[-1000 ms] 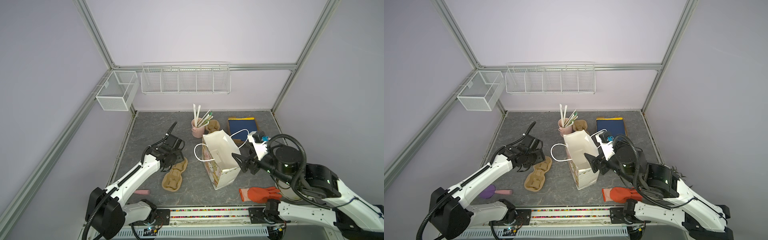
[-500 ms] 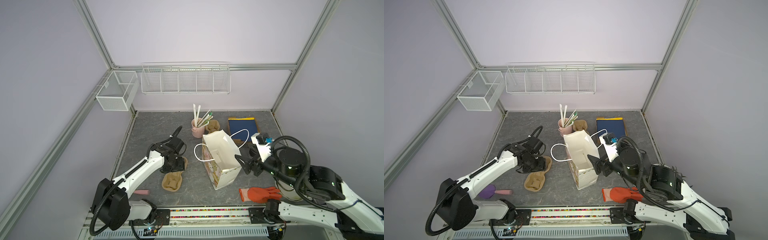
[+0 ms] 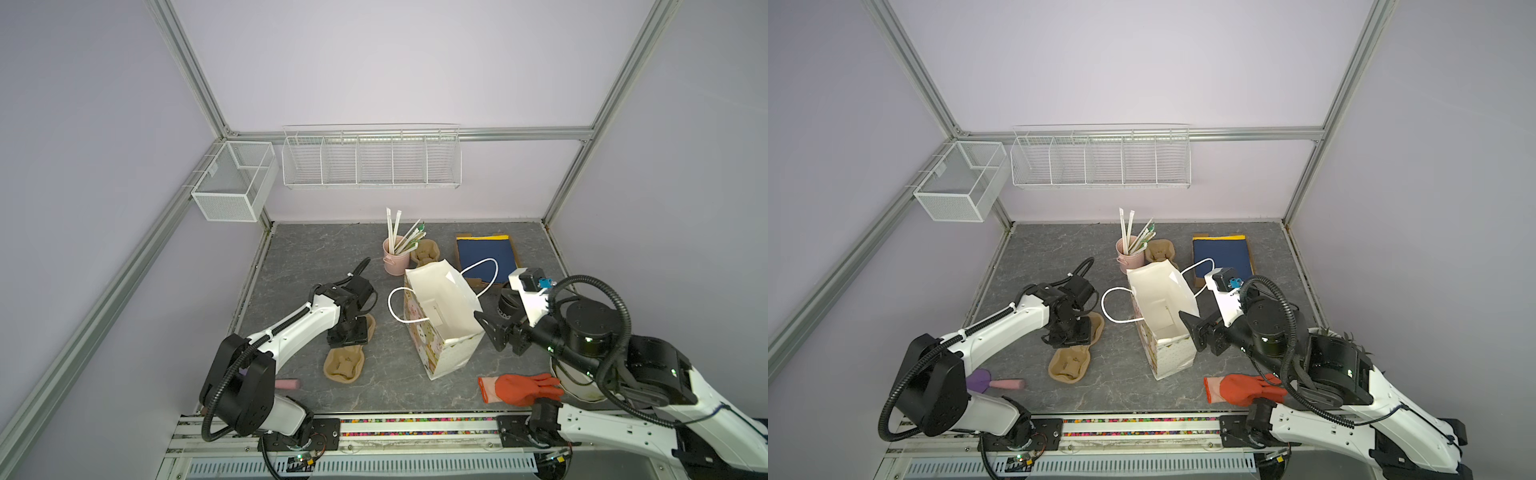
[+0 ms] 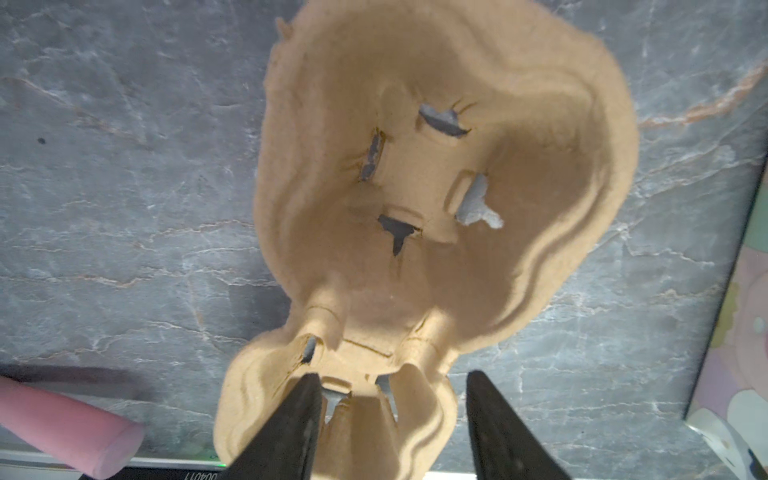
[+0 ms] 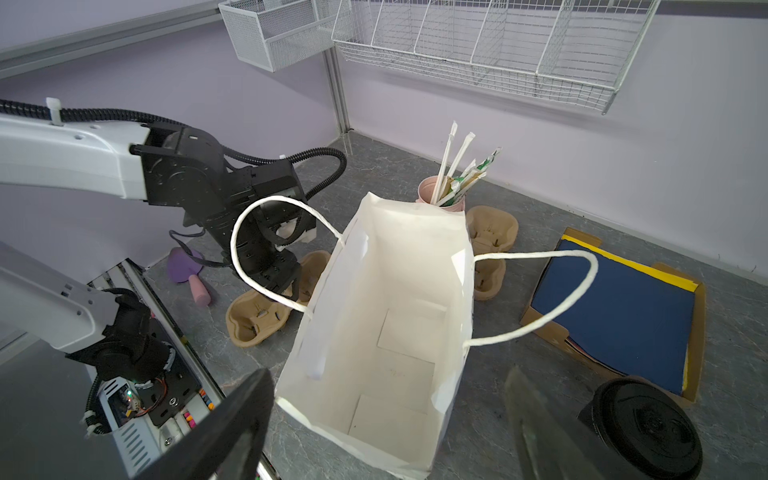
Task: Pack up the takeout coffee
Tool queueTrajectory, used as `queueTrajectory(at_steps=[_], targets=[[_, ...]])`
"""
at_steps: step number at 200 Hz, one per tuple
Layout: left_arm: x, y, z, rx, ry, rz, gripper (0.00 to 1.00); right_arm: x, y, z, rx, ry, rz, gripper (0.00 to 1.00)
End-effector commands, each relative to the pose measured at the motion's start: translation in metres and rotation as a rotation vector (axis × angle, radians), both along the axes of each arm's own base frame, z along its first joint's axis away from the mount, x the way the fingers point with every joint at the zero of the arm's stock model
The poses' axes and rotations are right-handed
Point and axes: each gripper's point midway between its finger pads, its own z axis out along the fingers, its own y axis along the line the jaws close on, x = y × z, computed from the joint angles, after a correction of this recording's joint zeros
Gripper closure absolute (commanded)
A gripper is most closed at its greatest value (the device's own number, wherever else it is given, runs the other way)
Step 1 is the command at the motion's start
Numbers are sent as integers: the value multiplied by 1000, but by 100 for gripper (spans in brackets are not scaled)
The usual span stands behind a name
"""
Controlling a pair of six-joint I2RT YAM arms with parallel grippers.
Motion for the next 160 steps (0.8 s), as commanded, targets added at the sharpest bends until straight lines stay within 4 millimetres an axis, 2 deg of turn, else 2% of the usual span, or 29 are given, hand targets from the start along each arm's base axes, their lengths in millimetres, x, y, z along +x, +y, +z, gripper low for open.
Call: queueTrajectory(at_steps=[1, 34, 89, 160], targets=[[3, 9, 0, 57, -17, 3, 46, 1, -7, -3, 0, 0, -26, 10], [6, 13, -7, 95, -9, 4, 49, 1, -7, -4, 0, -1, -25, 9], [10, 6, -15, 72, -5, -9, 49, -1, -14, -4, 4, -8, -31, 9], [9, 7, -24, 90, 15, -19, 60, 1, -8, -5, 0, -6, -26, 9]])
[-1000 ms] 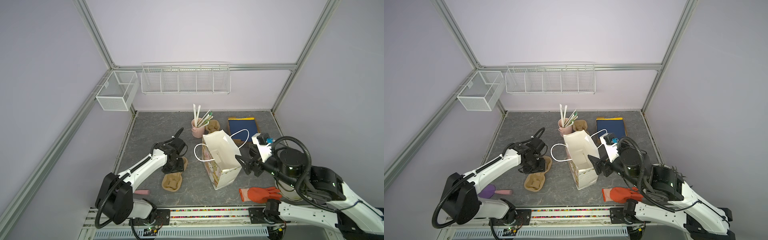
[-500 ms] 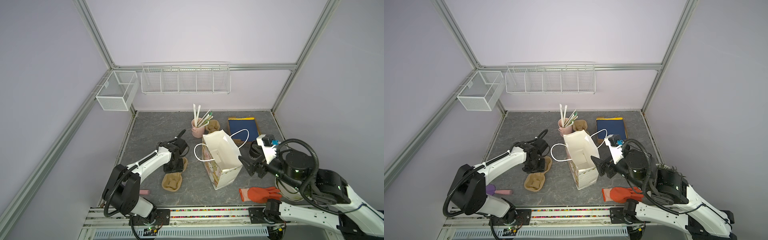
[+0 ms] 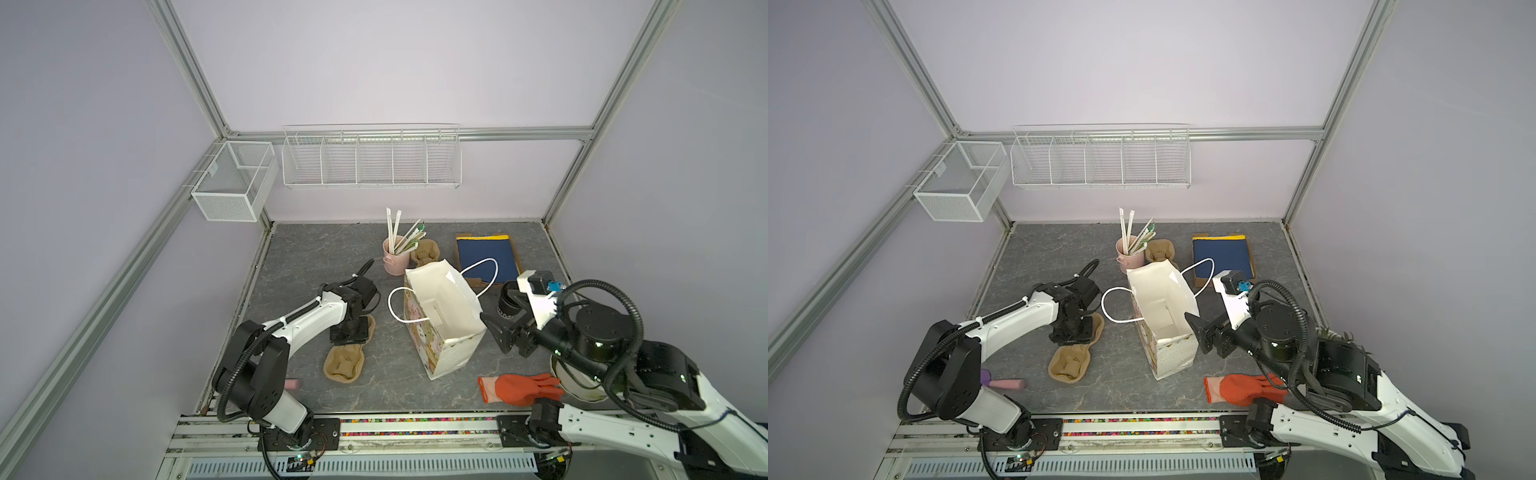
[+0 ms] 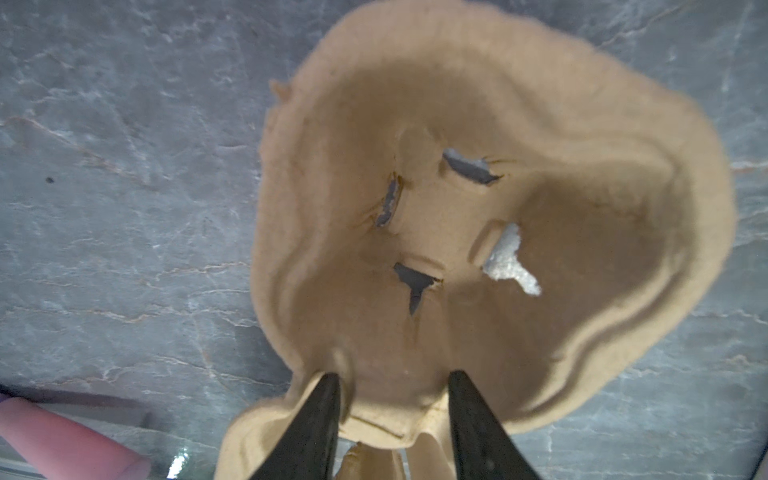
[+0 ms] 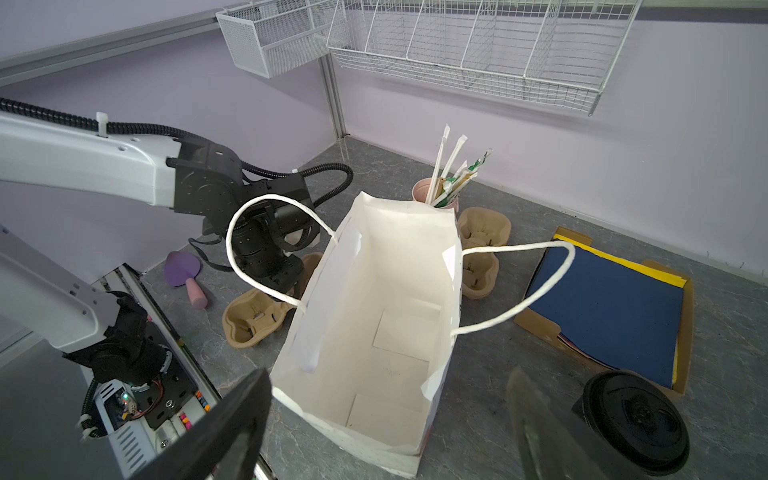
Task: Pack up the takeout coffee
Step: 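Hold the tan pulp carrier with the left gripper beside the bag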
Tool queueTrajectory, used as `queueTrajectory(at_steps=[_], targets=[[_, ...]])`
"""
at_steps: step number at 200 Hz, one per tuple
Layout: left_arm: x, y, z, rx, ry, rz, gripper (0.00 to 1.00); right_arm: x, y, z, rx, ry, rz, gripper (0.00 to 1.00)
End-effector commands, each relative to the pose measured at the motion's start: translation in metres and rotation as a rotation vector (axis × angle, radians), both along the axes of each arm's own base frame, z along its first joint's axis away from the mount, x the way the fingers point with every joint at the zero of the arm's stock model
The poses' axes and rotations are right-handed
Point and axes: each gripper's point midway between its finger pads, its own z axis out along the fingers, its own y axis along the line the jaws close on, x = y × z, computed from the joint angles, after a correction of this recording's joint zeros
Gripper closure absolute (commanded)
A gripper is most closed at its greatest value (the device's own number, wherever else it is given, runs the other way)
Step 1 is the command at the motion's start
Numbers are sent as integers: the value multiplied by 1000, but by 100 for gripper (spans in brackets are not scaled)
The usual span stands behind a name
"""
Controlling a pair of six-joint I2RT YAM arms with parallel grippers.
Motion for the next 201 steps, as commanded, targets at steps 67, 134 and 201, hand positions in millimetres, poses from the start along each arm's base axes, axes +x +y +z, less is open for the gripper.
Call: queueTrajectory(at_steps=[67, 134, 201], targets=[[-3, 6, -4, 41, 19, -12, 68, 3, 1, -3, -3, 6, -15, 8], [-10, 4, 5, 64, 3, -23, 59, 3, -2, -5, -9, 5, -22, 8], [-17, 3, 5, 81, 39, -34, 66, 2, -7, -4, -6, 1, -30, 8]])
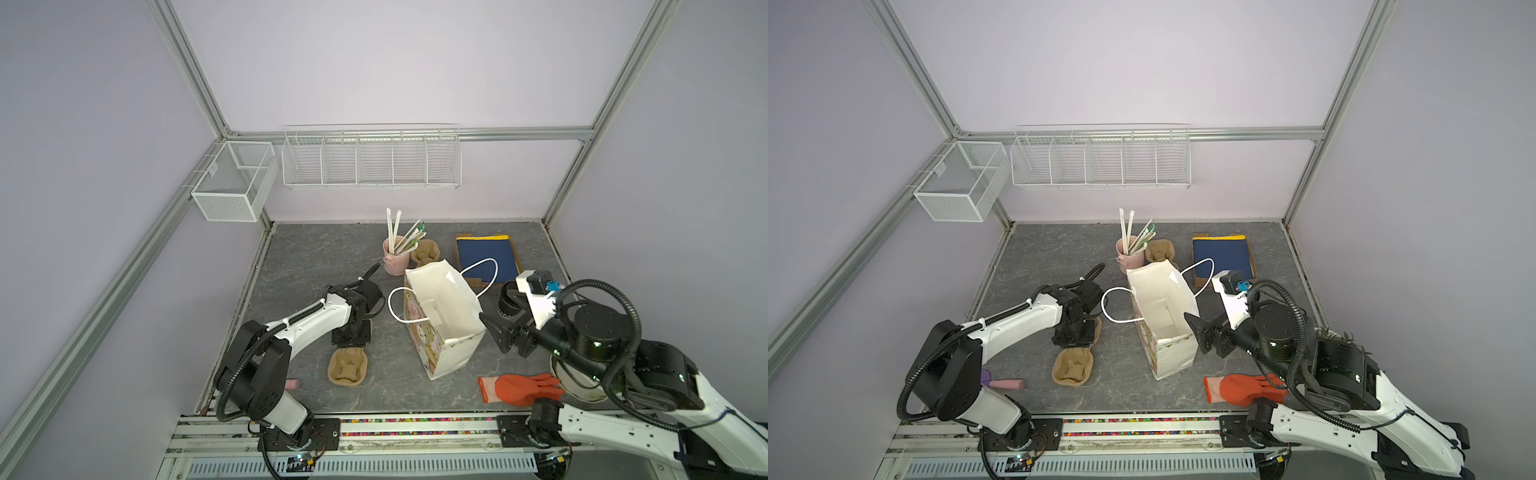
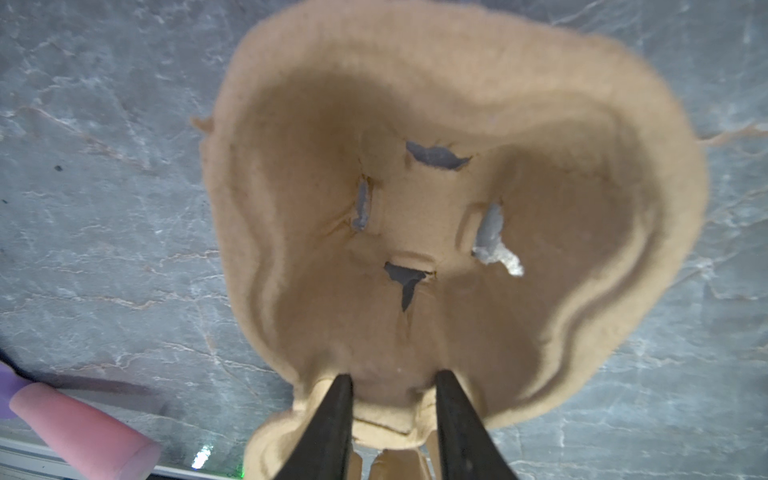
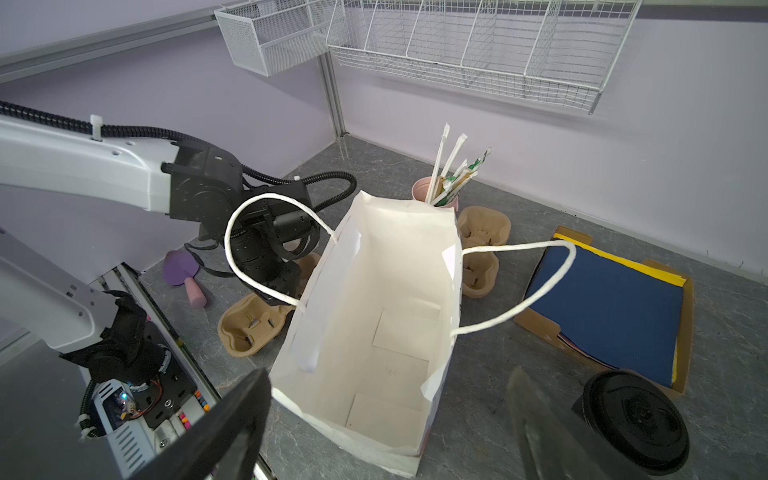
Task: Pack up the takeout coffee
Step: 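Hold the tan pulp carrier with the left gripper beside the bag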
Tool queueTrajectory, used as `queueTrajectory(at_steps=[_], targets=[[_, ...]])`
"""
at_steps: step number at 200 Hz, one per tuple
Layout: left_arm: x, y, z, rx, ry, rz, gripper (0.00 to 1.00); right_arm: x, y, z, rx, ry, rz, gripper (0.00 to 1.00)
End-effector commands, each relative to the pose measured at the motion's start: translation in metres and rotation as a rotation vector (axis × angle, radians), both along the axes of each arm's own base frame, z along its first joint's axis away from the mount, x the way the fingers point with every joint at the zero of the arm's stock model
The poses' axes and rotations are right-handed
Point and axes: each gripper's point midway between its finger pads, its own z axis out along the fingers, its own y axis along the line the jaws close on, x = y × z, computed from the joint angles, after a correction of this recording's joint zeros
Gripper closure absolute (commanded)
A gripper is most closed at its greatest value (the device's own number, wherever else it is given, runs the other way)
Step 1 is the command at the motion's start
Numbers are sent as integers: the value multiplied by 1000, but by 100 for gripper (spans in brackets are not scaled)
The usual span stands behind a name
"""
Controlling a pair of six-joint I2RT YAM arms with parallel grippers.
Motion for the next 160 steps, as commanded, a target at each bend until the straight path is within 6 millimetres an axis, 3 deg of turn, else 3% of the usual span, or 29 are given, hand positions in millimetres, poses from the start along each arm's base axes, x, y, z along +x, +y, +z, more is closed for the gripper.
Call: queueTrajectory(at_steps=[1, 58, 160], targets=[[-7, 5, 5, 37, 33, -4, 66, 1, -7, -4, -5, 1, -28, 8], [-14, 8, 27, 0, -3, 17, 51, 2, -4, -4, -2, -5, -23, 8], [-19, 3, 0, 13, 85, -6, 59, 1, 3, -5, 11, 16, -3, 7]])
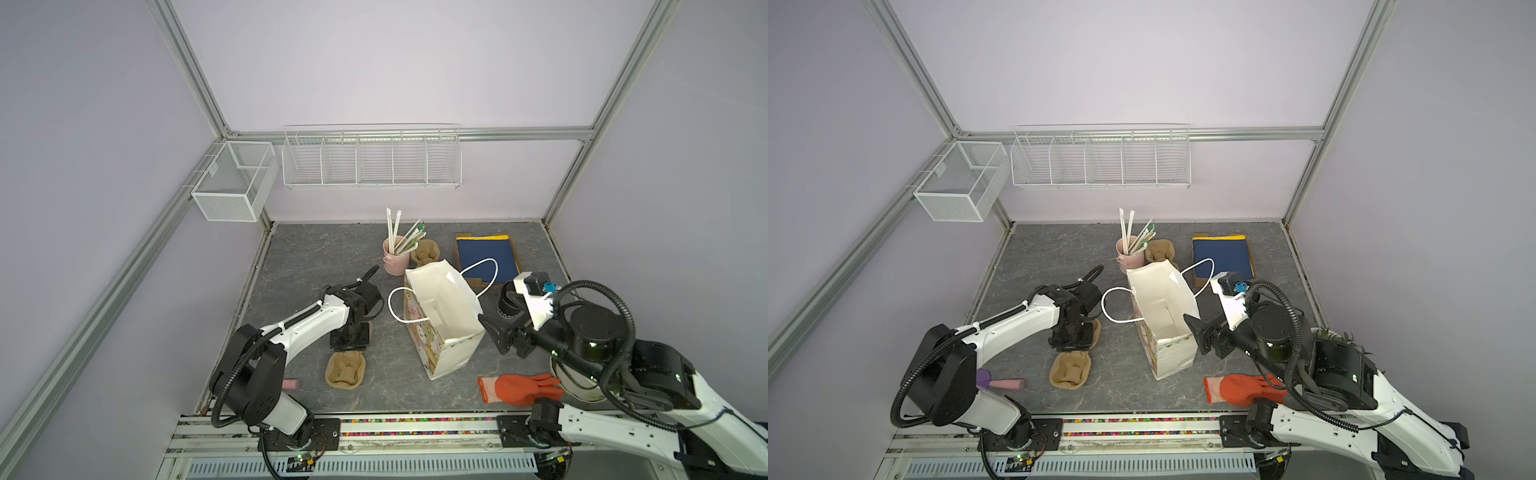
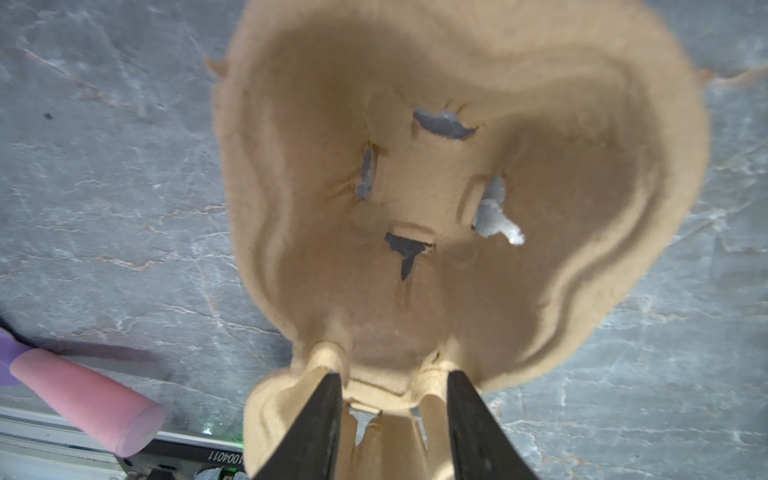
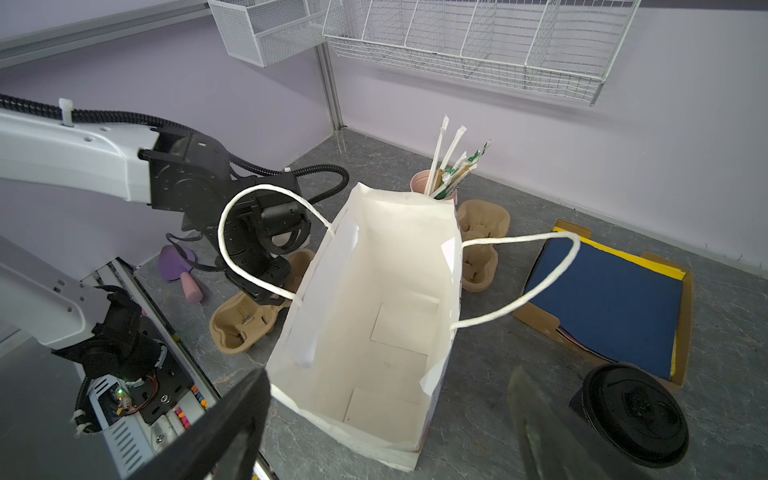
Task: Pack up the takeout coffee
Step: 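Hold the tan pulp carrier with the left gripper beside the bag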
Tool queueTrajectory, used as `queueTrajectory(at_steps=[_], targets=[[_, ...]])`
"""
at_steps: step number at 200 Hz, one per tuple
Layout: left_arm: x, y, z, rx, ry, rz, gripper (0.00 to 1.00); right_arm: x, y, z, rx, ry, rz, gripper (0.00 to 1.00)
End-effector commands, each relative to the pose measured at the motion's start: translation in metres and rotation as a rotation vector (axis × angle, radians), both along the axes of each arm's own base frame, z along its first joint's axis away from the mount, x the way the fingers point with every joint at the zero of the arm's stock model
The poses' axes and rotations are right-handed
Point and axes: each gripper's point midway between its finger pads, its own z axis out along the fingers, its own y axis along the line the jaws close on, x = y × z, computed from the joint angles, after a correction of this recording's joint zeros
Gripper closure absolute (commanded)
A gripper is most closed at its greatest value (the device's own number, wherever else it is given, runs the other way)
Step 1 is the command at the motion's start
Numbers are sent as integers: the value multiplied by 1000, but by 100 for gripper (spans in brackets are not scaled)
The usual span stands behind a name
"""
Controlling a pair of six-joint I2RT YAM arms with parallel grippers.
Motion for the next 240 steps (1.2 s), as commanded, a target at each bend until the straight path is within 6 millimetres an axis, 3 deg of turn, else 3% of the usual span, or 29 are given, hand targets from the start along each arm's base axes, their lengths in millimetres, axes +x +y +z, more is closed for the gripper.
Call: queueTrajectory(at_steps=[1, 81, 202, 240], targets=[[-4, 1, -5, 20, 31, -17, 59, 0, 2, 2, 25, 2, 0, 7], [-3, 6, -10, 62, 44, -13, 68, -1, -3, 3, 27, -5, -2, 7], [3, 10, 20, 43, -45, -6, 87, -1, 0, 7, 36, -14, 3, 7], [9, 10, 44, 32, -101, -15, 90, 1, 0, 6, 28, -14, -3, 7]])
